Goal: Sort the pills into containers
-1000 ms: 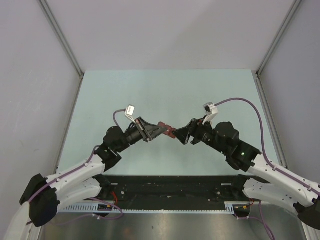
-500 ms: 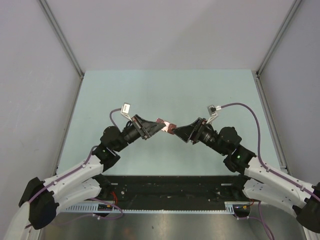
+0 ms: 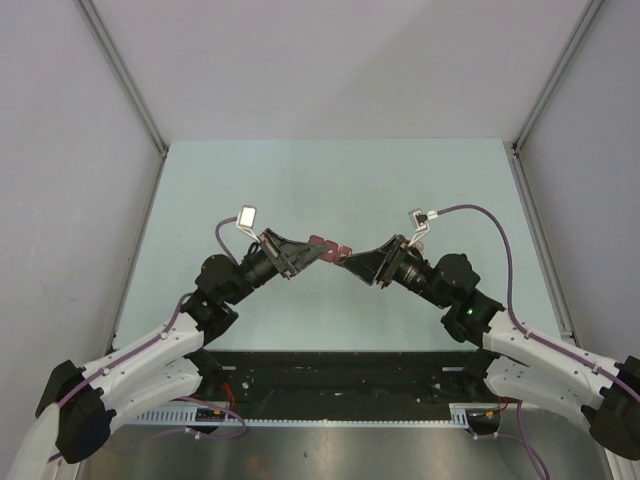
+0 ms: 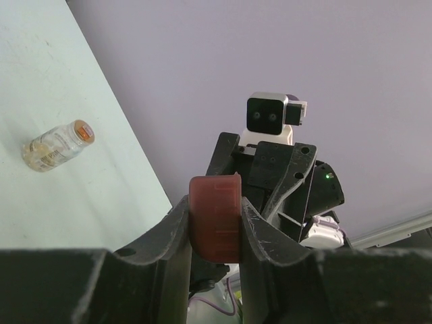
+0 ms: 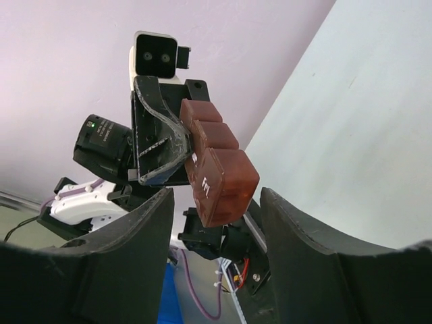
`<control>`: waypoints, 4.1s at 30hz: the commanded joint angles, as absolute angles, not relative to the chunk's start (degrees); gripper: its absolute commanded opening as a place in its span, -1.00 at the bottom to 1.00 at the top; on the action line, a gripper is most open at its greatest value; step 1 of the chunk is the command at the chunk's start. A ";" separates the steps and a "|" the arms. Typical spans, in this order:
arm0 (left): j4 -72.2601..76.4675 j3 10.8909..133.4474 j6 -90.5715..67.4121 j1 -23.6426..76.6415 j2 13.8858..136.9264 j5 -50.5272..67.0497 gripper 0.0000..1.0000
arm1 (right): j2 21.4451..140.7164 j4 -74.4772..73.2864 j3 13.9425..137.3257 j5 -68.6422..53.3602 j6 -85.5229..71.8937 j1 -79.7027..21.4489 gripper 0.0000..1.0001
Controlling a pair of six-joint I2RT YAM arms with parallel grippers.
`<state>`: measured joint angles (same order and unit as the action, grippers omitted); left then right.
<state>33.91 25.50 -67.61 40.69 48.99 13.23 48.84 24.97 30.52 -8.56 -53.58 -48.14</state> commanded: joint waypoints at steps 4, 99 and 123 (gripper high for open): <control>36.56 25.84 -69.00 40.34 48.08 13.45 -1.00 | 51.15 32.07 30.67 -10.90 -54.40 -47.99 0.07; 48.60 39.02 -35.51 34.19 102.56 29.18 -0.35 | 26.28 -20.30 35.16 7.38 -32.52 -44.91 0.54; 34.20 31.38 -31.29 32.26 91.95 7.05 0.99 | 25.93 -21.97 35.68 8.35 -31.55 -44.03 0.57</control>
